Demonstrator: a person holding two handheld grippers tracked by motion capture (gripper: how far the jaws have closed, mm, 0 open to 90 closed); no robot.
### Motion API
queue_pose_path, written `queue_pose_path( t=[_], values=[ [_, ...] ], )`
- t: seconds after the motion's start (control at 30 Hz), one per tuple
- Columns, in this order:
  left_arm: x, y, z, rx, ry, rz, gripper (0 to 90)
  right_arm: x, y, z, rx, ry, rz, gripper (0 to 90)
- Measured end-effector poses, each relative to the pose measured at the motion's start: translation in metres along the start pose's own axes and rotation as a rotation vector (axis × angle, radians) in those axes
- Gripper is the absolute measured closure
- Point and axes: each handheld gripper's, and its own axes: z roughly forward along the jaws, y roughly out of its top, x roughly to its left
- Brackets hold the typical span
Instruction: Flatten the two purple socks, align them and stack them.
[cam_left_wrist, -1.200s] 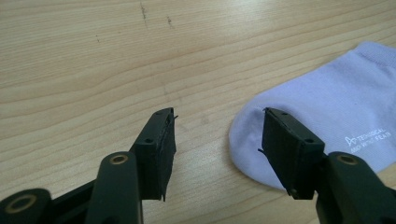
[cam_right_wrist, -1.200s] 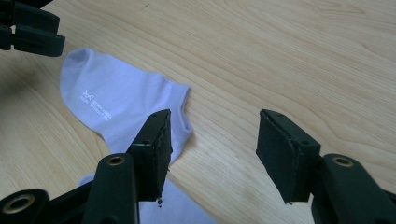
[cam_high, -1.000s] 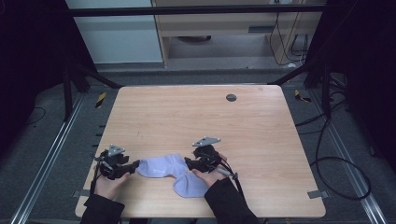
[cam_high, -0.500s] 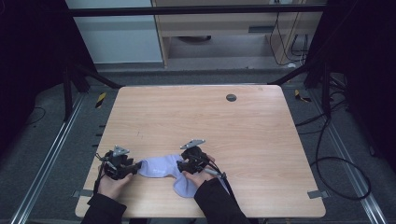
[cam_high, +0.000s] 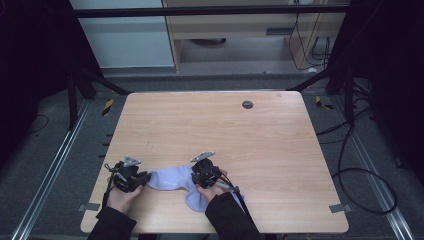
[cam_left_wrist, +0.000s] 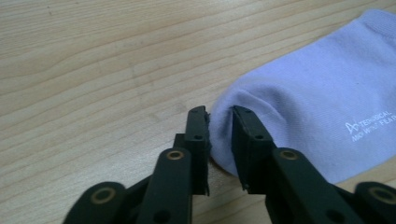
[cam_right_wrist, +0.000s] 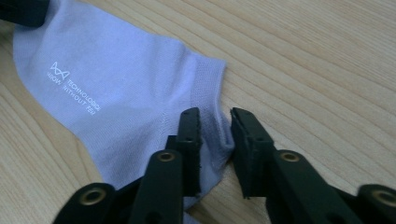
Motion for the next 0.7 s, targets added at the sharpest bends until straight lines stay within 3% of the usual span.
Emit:
queue_pose_path(
  t=[0.17, 0.37, 0.57, 0.7],
  values=[
    [-0.002, 0.001, 0.0, 0.004, -0.008, 0.004, 86.5, 0.004, 0.0, -0.001, -0.011, -0.019, -0.006, 85.6],
    [-0.001, 0.004, -0.008, -0.055, -0.016, -0.014, 87.3, 0.003, 0.003, -0.005, -0.058, 0.0, 0.025, 86.5],
    [-0.003, 0.011, -0.019, -0.119, -0.032, -0.042, 87.3, 0.0, 0.008, -0.015, -0.164, 0.014, 0.051, 86.4],
    [-0.006, 0.016, -0.028, -0.149, -0.053, -0.042, 87.3, -0.003, 0.009, -0.022, -0.183, 0.018, 0.056, 86.4]
  ],
)
